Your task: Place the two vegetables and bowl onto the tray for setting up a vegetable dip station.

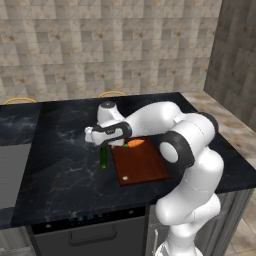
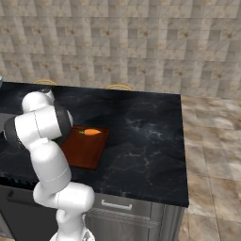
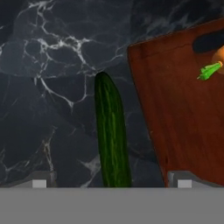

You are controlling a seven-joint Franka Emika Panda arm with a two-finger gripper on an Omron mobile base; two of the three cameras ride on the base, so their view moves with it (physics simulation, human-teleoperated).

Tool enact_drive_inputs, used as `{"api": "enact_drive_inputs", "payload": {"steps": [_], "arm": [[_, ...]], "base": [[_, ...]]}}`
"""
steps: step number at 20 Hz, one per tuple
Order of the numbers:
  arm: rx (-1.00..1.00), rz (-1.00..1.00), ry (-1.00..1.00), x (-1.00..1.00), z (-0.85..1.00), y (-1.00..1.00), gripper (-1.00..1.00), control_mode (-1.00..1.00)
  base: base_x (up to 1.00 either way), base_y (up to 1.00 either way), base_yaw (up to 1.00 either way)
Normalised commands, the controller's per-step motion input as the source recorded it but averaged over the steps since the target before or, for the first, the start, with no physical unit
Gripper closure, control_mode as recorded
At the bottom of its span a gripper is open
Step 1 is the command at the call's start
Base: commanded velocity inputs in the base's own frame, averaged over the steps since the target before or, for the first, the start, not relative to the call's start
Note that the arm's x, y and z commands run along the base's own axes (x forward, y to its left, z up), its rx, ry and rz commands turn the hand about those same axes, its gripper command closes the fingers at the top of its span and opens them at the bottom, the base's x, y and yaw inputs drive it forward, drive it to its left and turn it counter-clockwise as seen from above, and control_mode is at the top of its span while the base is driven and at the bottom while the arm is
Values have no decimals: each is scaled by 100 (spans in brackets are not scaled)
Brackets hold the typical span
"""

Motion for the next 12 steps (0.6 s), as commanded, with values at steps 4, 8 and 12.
{"api": "enact_drive_inputs", "payload": {"steps": [4,8,12], "arm": [[0,0,0,0,-18,1,-100,-100],[0,0,0,0,-19,0,-100,-100],[0,0,0,0,-21,0,-100,-100]], "base": [[0,0,0],[0,0,0],[0,0,0]]}}
